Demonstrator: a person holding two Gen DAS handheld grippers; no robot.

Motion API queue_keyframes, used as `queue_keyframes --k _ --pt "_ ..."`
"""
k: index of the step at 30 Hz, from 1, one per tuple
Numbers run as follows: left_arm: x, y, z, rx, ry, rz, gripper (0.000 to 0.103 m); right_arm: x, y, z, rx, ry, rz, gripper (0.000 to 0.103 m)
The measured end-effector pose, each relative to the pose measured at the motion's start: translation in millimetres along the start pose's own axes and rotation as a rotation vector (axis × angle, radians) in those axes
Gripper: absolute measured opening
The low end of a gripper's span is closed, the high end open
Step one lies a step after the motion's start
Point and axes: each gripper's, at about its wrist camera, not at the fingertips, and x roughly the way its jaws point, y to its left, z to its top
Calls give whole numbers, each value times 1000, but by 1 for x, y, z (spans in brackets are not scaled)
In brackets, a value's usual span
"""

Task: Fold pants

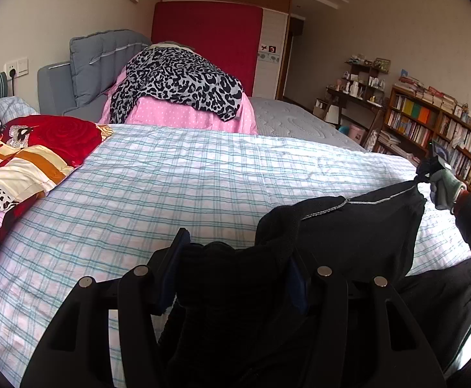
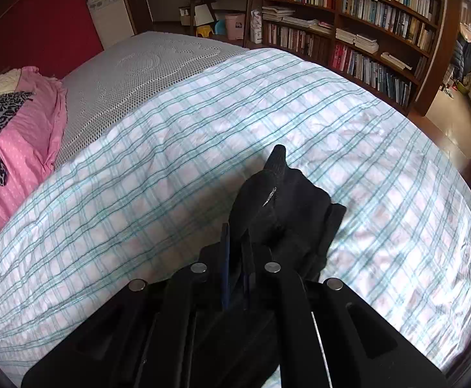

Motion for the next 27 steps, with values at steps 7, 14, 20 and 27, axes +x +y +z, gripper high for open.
queue_keyframes --k 7,14,20,27 --pt "-30 3 -2 -30 -36 -44 55 -93 -80 -31 80 -95 51 5" --pt "-76 4 -19 -29 -79 -108 55 -163 -165 -92 146 -146 77 5" --pt "-115 0 -40 59 -93 -126 55 -208 -224 -151 202 -206 92 5" --pt "-147 -20 -73 250 -106 -134 56 -232 -276 -217 245 -219 69 5"
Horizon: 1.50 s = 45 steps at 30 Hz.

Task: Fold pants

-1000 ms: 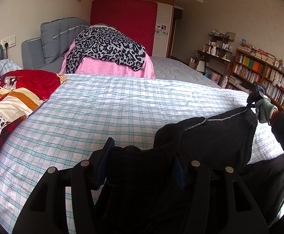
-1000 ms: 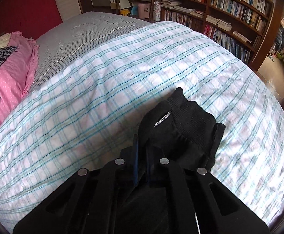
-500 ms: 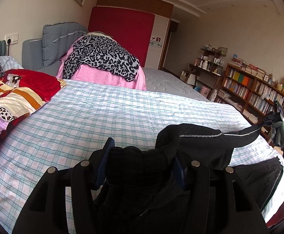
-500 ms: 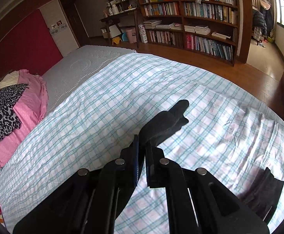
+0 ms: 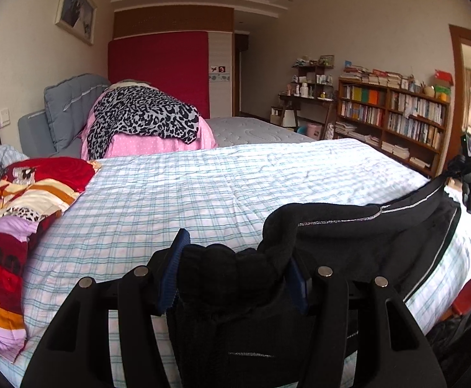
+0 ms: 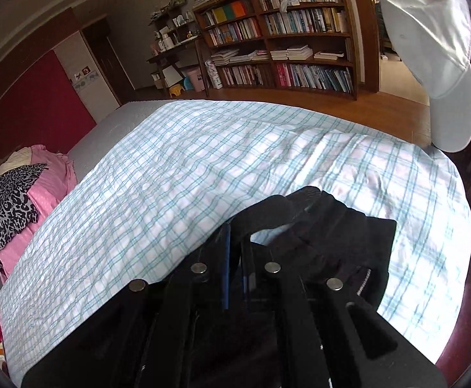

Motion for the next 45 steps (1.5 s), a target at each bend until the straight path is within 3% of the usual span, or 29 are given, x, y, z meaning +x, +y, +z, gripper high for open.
queue_keyframes --k 4,12,25,27,29,33,37,41,45 --pt "-6 -17 0 86 -1 -55 56 -9 -23 -27 -17 -3 -33 5" --pt "-14 -20 -10 231 34 -47 56 5 -55 -50 40 58 -5 5" --pt "-39 -49 -36 536 -58 -96 59 11 -76 -59 90 82 50 14" --pt "-40 -52 -32 541 -60 -93 59 11 -75 -59 90 83 52 15" --pt "-37 -50 -29 529 -58 -88 59 11 -77 -59 104 86 60 30" --pt "-37 -46 -29 513 -52 -84 59 11 -82 -58 130 93 82 40" --pt "-49 -43 -29 532 -96 -79 60 8 -85 -55 143 84 89 52" --pt "-67 -31 -19 467 -171 -107 70 6 -82 -50 142 69 89 55" --pt "-59 -31 -14 430 -148 -95 71 10 -77 -48 134 70 91 55"
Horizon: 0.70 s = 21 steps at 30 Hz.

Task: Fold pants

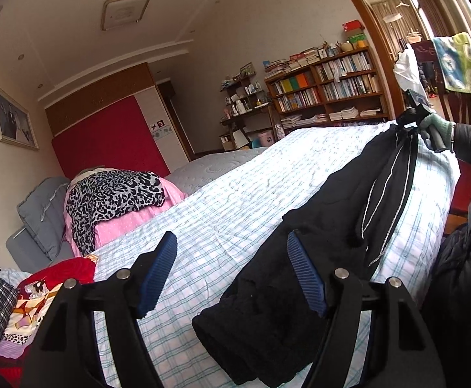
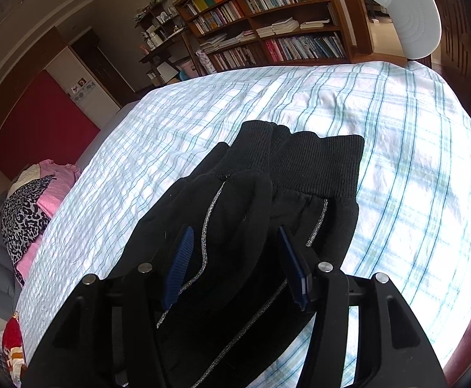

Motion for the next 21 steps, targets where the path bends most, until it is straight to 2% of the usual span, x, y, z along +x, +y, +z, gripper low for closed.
queue_keyframes --k 4,7,16,21 --pt "18 -7 -3 -23 42 -34 73 4 1 2 -6 -5 -3 55" --pt "39 -8 -3 -76 93 -49 75 4 0 6 -9 -22 -10 55" --pt "114 5 -13 -364 314 -68 75 14 -21 25 41 -34 0 56" --pt "131 -8 -10 -386 365 -43 75 24 -18 32 16 -28 10 56"
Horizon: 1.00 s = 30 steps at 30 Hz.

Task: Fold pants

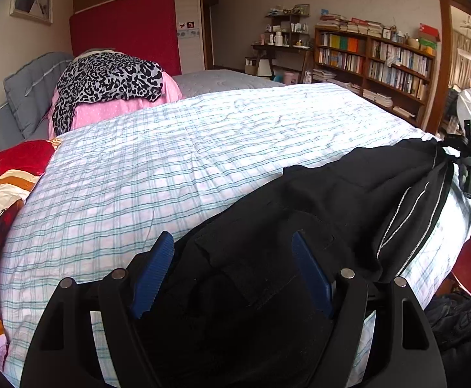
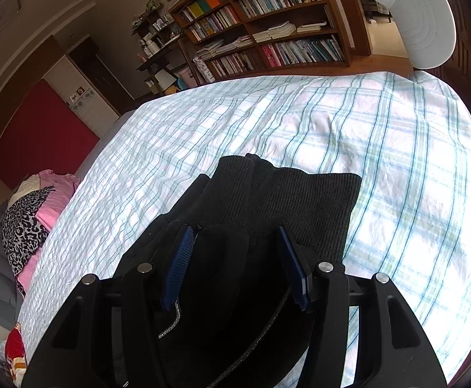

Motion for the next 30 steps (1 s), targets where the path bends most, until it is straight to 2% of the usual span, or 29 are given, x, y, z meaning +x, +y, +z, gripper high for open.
queue_keyframes --k 4,7,11,15,16,17,18,21,25,28,30 --pt "11 -26 4 28 19 10 75 4 9 0 -53 -7 -11 56" --pt "23 -46 6 56 40 0 75 2 20 -4 -135 -10 -9 43" --pt "36 -66 8 63 59 -33 75 -4 30 -9 -218 -36 -2 41" --pt "44 -74 12 41 63 -59 75 2 28 -5 -219 -28 21 41" --pt "46 -75 12 32 65 -63 75 5 26 -4 -213 -25 14 35" --pt "48 -77 12 26 70 -62 75 6 25 -4 -213 -35 -2 11" --pt "50 -79 11 24 76 -55 75 5 24 -4 -215 -47 -19 9" --pt "56 -86 8 38 93 -34 75 -11 22 -3 -197 -95 6 8" --pt "59 -88 6 47 103 -37 75 -56 24 2 -208 -225 34 7" --pt "60 -89 6 52 102 -47 75 -79 17 9 -220 -296 -4 7" --pt "61 -92 4 65 106 -60 75 -76 5 11 -219 -276 -40 7"
